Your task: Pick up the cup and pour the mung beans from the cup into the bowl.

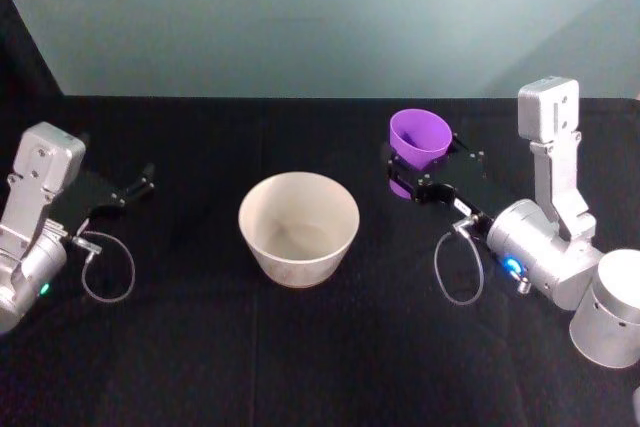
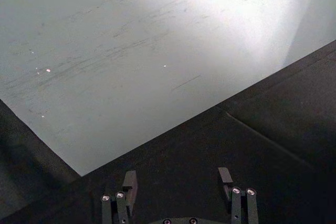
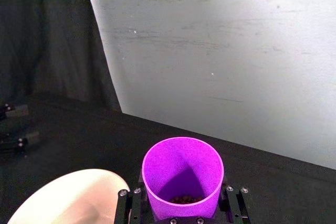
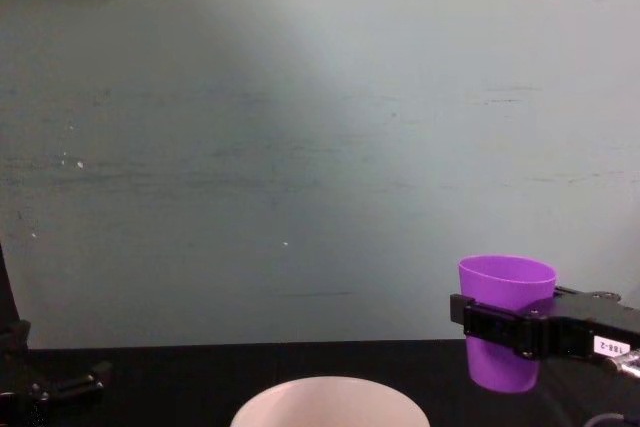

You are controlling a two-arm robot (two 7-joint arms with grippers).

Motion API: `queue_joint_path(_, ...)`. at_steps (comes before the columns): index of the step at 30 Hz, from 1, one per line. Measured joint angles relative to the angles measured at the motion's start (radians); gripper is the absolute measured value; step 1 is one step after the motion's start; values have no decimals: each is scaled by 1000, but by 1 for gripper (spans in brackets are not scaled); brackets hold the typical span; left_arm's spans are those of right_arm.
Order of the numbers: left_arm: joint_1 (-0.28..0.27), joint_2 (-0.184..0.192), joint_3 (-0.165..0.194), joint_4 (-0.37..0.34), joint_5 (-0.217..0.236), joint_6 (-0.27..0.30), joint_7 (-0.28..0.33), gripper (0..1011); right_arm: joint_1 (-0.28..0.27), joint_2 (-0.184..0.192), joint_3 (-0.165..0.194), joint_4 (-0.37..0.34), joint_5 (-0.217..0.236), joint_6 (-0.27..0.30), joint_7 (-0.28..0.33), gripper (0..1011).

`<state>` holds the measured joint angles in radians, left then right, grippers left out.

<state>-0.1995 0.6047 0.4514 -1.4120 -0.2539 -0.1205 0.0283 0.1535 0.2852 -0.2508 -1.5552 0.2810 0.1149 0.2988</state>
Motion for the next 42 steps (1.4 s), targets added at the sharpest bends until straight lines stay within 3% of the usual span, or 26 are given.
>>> queue_joint_path(35, 0, 0, 0, 0, 0, 0, 0, 1000, 0, 1, -1, 0, -1, 0, 0, 722)
queue_joint_path(42, 0, 0, 0, 0, 0, 0, 0, 1000, 11, 26, -25, -12, -42, -11, -3, 722)
